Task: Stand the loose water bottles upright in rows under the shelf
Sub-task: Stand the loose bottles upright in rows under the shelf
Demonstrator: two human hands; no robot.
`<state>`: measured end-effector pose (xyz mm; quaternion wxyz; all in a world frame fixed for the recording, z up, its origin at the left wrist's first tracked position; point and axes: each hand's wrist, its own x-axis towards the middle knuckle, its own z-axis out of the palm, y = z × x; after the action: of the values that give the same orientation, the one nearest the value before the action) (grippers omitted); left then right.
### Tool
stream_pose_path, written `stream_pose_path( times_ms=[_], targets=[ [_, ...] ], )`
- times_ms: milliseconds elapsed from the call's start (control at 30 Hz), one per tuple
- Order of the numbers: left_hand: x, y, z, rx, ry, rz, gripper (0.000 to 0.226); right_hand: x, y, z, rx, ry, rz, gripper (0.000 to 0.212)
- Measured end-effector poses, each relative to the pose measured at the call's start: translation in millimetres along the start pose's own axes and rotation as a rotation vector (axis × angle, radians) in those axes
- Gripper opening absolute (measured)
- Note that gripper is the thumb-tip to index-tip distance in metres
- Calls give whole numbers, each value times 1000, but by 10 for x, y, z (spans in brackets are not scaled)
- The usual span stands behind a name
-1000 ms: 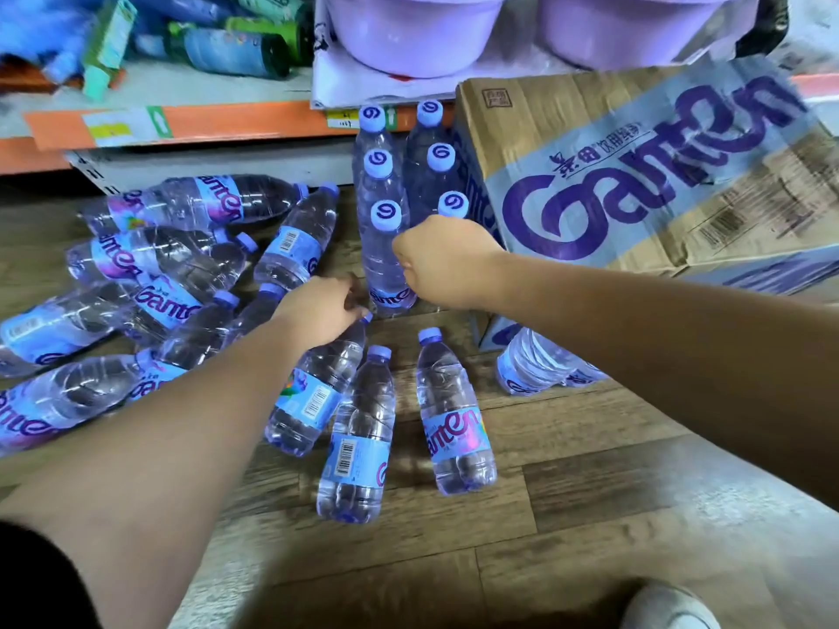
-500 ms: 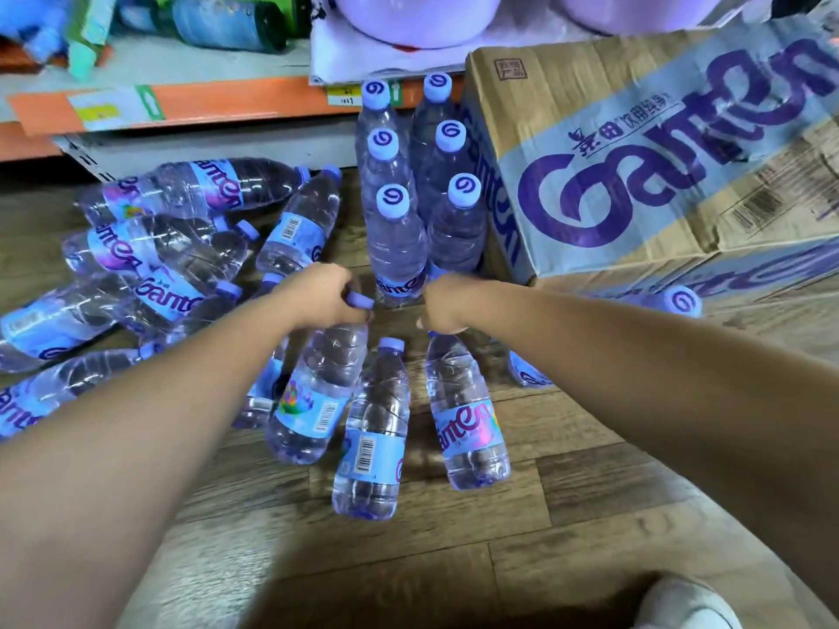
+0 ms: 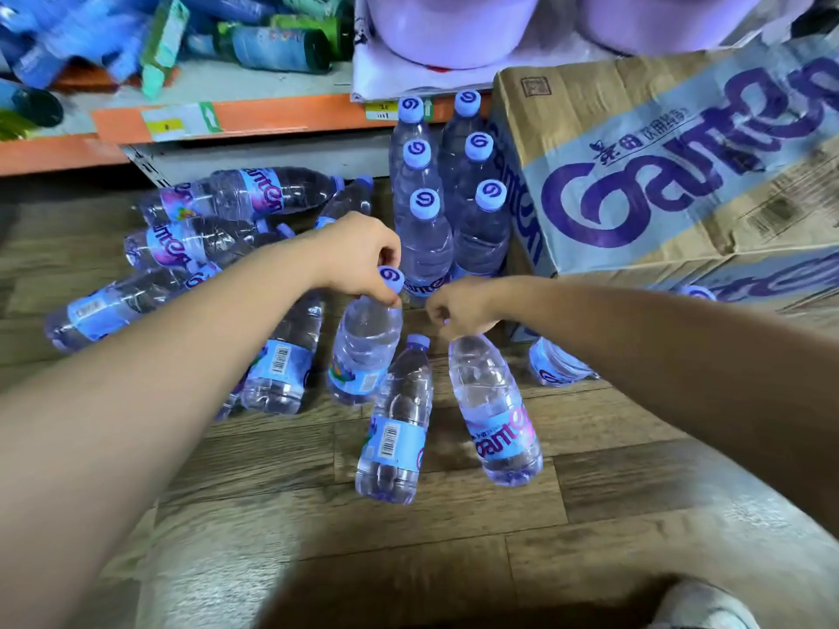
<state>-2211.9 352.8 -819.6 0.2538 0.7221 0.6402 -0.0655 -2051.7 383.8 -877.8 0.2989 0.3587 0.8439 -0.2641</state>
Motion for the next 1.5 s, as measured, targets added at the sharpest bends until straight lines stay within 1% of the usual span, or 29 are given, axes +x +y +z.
stream_pose_path(
  times_ms=[100,233,300,367,433,467,567,667,800,833,900,933,1000,1067,1133,1167,1267,1400,1500],
  targets=[
    [-44,42,-87,28,46,21,31,-210,59,-170,68,31,-16,8],
    [-49,106,-92,54,110,24,30,-525,107,-383,114,106,-39,10],
    [-21,147,-83,24,159,11,31,-602,119,-438,107,162,-44,11],
    [24,206,-65,44,209,9,32,-661,122,-480,90,230,-37,9],
    [71,267,-25,95,228,7,36,-715,129,-515,77,310,-22,16],
    [88,292,0,108,233,-7,37,-734,140,-529,78,349,-17,18],
    [121,322,75,71,263,-79,38,-757,170,-543,74,415,-12,11],
    [136,378,129,45,294,-115,38,-731,173,-526,73,430,-2,16],
    [144,453,180,38,326,-217,40,-721,158,-502,60,445,12,34],
    [148,464,186,11,315,-240,40,-720,157,-496,59,446,12,32],
    [144,484,174,-11,287,-261,43,-724,158,-486,49,460,6,18],
    [140,497,153,7,284,-241,44,-727,162,-485,47,476,4,12],
    [115,513,81,29,248,-135,41,-733,173,-486,60,500,23,16],
    [77,492,4,64,107,3,41,-731,165,-494,78,502,39,17],
    [47,436,-25,150,-5,87,42,-722,156,-501,76,498,44,19],
    [40,403,-26,174,-4,100,42,-721,157,-502,73,491,46,21],
    [42,335,23,193,121,102,37,-723,154,-490,55,471,46,23],
    [93,379,192,123,257,67,42,-727,153,-484,40,488,55,22],
    [118,393,253,73,307,21,41,-735,153,-495,5,486,56,16]
  ],
)
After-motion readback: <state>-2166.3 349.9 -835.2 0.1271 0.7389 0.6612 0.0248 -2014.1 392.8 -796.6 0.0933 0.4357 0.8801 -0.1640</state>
